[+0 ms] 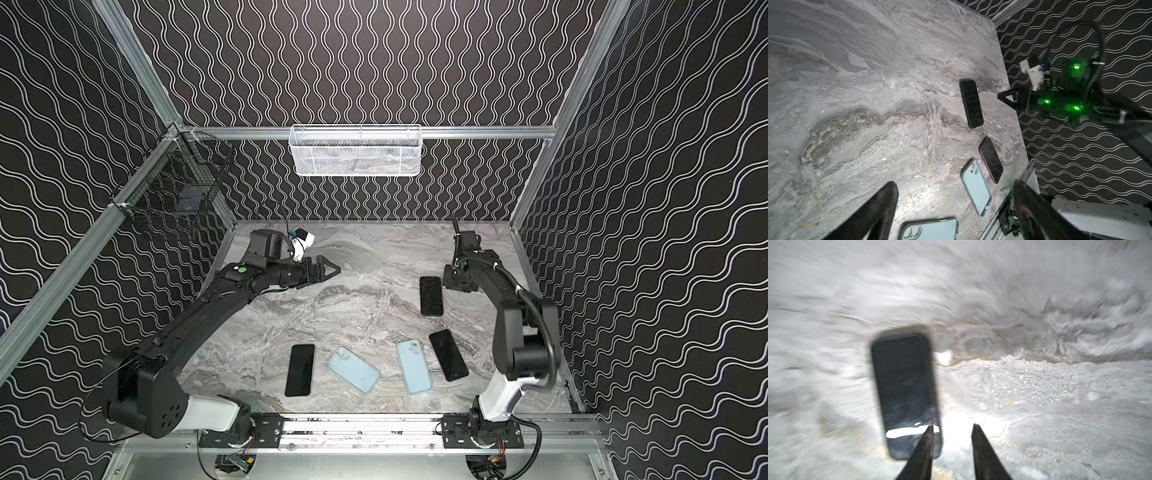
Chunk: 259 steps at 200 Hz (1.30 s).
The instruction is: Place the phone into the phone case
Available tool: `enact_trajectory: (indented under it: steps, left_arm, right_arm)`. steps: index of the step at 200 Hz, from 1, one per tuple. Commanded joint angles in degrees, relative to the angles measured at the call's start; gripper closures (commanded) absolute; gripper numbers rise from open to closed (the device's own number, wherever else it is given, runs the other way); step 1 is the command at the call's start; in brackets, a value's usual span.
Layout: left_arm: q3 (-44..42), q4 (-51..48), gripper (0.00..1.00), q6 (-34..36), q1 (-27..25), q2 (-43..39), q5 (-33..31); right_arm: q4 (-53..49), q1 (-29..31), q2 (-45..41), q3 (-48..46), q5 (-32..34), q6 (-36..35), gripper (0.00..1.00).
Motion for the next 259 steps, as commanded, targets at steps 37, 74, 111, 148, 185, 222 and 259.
enact_trajectory:
  steps: [37, 74, 111, 148, 185, 222, 259]
  left_arm:
    - [0.9, -4.1, 0.02, 2.9, -0.2, -7.9, -11.2]
    - [-2.2, -3.9, 0.02, 5.2, -0.3, -18.9, -12.4]
    - [-2.9, -8.4, 0.03, 6.6, -0.2, -24.6, -14.0]
    - [-7.3, -13.5, 0.06, 7.0, -0.2, -24.6, -14.5]
    - [-12.9, -15.9, 0.08, 5.3, -0.3, -23.4, -18.8]
    - [-14.2, -19.9, 0.10, 3.9, -0.3, -16.0, -19.6]
    - [-15.9, -17.9, 0.09, 2.6, -0.2, -14.5, -23.1]
  right_arm:
    - [18.6, 5.9, -26.8, -13.5, -0.4, 7.5, 0.44]
    - [24.5, 5.2, -37.7, -18.1, 3.6, 15.2, 0.24]
    - [23.3, 3.5, -40.7, -18.4, -8.0, 14.8, 0.17]
    - [9.7, 11.4, -35.0, -16.7, -6.2, 14.0, 0.22]
    - [-6.3, 30.7, -24.8, -11.9, 10.5, 19.9, 0.22]
    - [-9.4, 44.4, -16.7, -11.8, 11.3, 30.0, 0.21]
    - [-3.2, 51.0, -6.1, -12.1, 4.0, 33.6, 0.22]
